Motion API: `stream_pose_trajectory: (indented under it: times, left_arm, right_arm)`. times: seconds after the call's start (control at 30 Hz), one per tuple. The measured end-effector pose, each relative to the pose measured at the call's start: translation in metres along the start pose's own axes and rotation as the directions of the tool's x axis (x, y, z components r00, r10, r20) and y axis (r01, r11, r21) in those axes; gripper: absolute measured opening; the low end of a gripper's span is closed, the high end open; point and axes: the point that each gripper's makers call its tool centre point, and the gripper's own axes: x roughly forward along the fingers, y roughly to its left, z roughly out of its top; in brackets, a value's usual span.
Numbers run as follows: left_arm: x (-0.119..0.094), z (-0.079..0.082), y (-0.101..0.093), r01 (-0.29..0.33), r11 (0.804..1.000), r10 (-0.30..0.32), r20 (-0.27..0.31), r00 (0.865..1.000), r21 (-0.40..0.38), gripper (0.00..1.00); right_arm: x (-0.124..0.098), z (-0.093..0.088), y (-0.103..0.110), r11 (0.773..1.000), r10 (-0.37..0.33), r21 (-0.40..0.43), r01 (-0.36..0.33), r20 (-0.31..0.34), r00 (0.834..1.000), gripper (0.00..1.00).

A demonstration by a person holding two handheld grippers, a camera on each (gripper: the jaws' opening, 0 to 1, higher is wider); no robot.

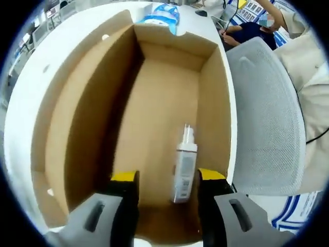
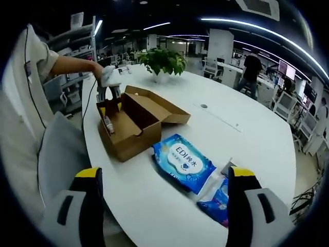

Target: Operate the shoe box by opening the lid, removing the specified soft item, and placing it in the target area until the item is outside and the box remains undamaged.

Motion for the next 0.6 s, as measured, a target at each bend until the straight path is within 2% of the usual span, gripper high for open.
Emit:
stream_pose_trajectory:
  times: [0.17, 0.4, 0.6]
  left_arm:
    - [0.007, -0.001, 0.001, 0.011, 0.999, -0.01, -0.029, 1.0, 0.03, 0.43]
    - [0.014, 0.0, -0.002, 0.033, 0.998, -0.032, -0.024, 0.999, 0.049, 0.4]
    - [0.023, 0.0, -0.002, 0.025, 0.998, -0.025, 0.004, 1.0, 0.056, 0.37]
  right_arm:
    - [0.006, 0.003, 0.009, 0.999, 0.043, -0.006, -0.043, 0.017, 0.999, 0.96]
    - [0.013, 0.008, 0.018, 0.997, 0.071, -0.013, -0.07, 0.031, 0.997, 0.96]
    - [0.018, 0.009, 0.021, 0.997, 0.076, -0.015, -0.075, 0.045, 0.996, 0.94]
